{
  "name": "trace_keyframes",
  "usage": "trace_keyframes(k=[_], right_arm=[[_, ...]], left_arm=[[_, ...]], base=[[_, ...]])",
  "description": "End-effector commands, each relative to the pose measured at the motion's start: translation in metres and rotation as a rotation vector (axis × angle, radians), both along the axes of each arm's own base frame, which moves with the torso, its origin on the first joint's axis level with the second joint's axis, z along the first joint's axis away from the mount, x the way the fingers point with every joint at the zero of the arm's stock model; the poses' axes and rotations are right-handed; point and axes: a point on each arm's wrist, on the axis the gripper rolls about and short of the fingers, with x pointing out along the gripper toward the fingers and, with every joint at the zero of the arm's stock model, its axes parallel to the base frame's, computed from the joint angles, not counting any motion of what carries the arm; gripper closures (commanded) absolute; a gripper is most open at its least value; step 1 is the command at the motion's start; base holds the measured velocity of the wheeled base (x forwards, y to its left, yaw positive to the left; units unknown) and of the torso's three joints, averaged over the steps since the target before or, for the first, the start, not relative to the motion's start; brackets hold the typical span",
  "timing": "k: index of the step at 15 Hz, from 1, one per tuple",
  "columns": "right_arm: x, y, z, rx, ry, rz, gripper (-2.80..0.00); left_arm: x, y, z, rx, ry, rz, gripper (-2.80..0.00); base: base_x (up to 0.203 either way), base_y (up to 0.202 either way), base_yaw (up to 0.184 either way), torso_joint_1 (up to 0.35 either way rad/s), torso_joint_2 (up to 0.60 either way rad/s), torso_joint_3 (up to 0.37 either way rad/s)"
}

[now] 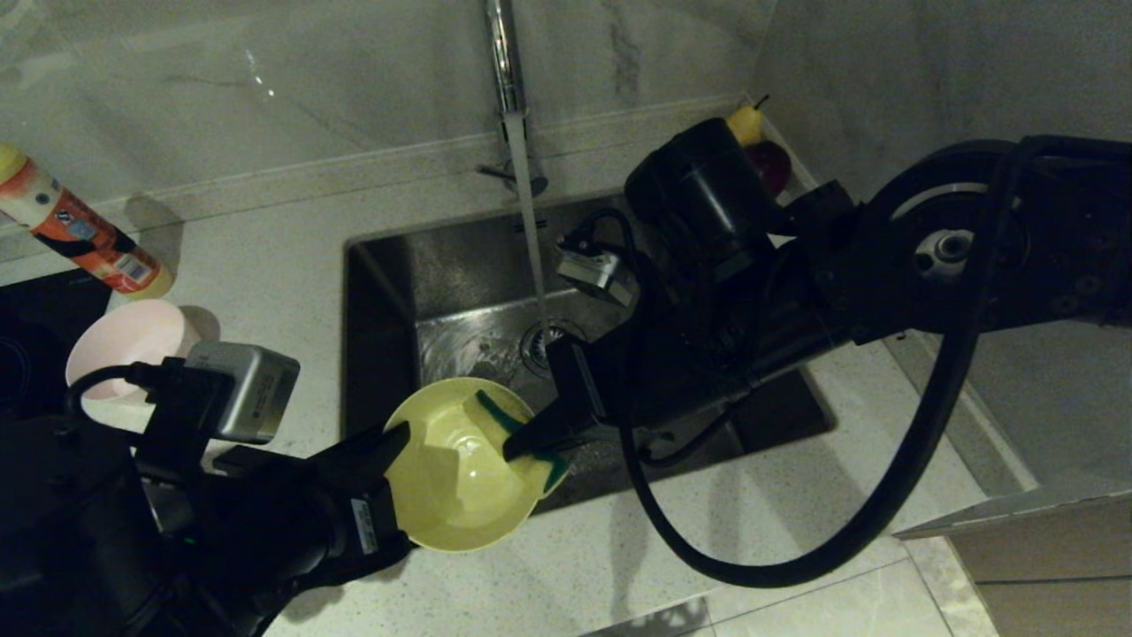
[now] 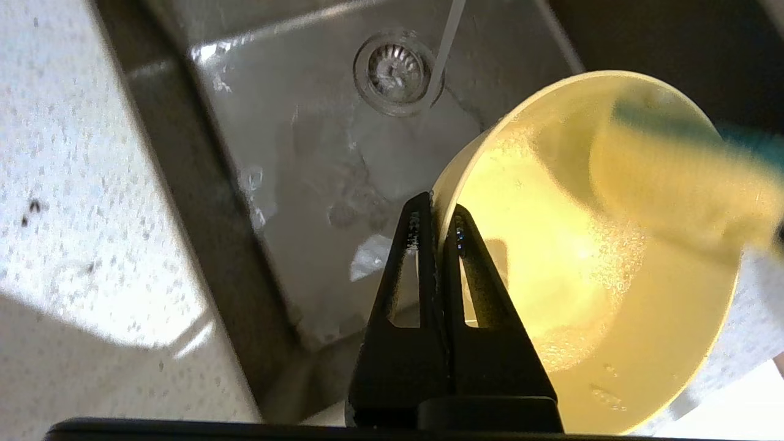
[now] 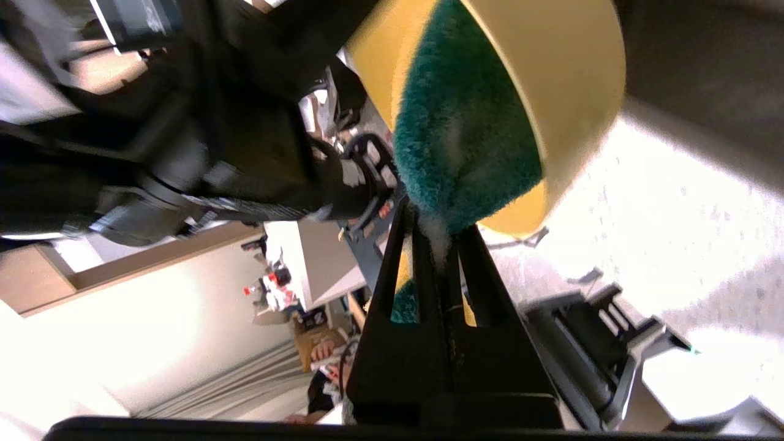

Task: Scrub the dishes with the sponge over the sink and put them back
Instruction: Wipe the bowl

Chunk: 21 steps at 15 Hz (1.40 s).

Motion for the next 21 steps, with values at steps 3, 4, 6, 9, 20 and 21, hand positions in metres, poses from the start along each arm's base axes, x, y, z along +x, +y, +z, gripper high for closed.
trace_keyframes(k=[3, 4, 6, 9, 20, 21], right_arm=[[0.001, 0.021, -0.008, 0.005, -0.001, 0.032, 0.0], [-0.001, 0.026, -0.012, -0.004, 0.006, 0.044, 0.0], [-0.01, 0.039, -0.019, -0.022, 0.014, 0.075, 0.0], [-0.025, 0.045, -0.018, -0.033, 0.014, 0.105, 0.0], [-0.022, 0.008, -0.012, -0.089, 0.036, 0.015, 0.0], [-0.022, 0.004, -0.007, -0.076, 0.024, 0.006, 0.0]], left_arm=[[0.0, 0.0, 0.001, -0.008, -0.004, 0.003, 0.0], [0.0, 0.0, 0.001, -0.007, -0.006, 0.002, 0.0], [-0.001, 0.001, 0.003, -0.014, -0.013, 0.001, 0.0], [0.0, 0.0, 0.003, -0.015, -0.012, 0.004, 0.0], [0.004, -0.001, 0.003, -0.024, -0.003, 0.014, 0.0], [0.004, -0.001, 0.004, -0.025, -0.006, 0.014, 0.0]], base=[[0.0, 0.0, 0.0, 0.0, 0.0, 0.0], [0.0, 0.0, 0.0, 0.0, 0.0, 0.0], [0.0, 0.0, 0.0, 0.0, 0.0, 0.0], [0.0, 0.0, 0.0, 0.0, 0.0, 0.0], [0.0, 0.0, 0.0, 0.0, 0.0, 0.0], [0.0, 0.0, 0.0, 0.0, 0.0, 0.0]])
